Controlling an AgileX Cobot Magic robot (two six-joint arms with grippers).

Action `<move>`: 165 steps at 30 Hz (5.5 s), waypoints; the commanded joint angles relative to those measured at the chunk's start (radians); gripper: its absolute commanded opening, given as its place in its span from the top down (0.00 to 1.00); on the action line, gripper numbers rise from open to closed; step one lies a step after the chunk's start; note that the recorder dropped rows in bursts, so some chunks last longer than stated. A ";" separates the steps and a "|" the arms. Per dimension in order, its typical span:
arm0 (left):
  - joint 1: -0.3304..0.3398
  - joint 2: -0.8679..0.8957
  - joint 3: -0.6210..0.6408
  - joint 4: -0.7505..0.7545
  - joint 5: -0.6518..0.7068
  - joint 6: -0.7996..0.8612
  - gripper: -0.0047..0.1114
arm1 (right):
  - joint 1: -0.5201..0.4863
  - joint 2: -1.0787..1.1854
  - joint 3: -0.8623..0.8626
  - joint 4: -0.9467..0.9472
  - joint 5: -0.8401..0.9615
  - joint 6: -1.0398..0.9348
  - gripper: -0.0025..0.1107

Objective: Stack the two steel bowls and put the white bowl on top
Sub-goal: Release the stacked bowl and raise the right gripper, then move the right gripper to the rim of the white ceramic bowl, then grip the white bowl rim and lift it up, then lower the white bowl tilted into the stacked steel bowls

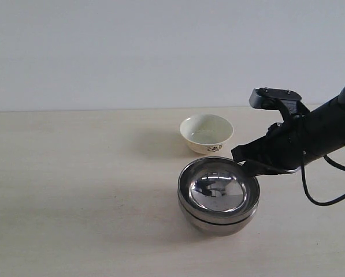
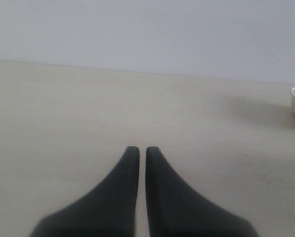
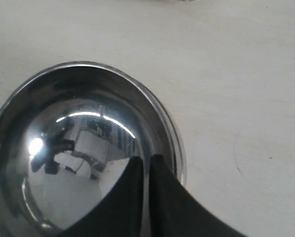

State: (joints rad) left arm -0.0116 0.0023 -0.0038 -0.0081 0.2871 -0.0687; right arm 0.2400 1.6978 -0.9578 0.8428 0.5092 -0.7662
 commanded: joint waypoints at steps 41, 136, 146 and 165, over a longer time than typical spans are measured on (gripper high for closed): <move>0.003 -0.002 0.004 0.001 -0.003 -0.009 0.92 | 0.014 0.625 -0.700 0.012 -0.273 0.136 0.37; 0.003 -0.002 0.004 0.001 -0.003 -0.009 0.92 | 0.150 -0.024 0.026 0.010 -0.306 -0.001 0.98; 0.003 -0.002 0.004 0.001 -0.003 -0.009 0.92 | 0.150 -0.024 0.026 0.010 -0.295 -0.003 0.98; 0.003 -0.002 0.004 0.001 -0.003 -0.009 0.92 | 0.150 -0.024 0.026 0.010 -0.258 -0.003 0.98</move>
State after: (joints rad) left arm -0.0116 0.0023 -0.0038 -0.0081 0.2871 -0.0687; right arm 0.3886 1.6747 -0.9338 0.8496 0.2468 -0.7607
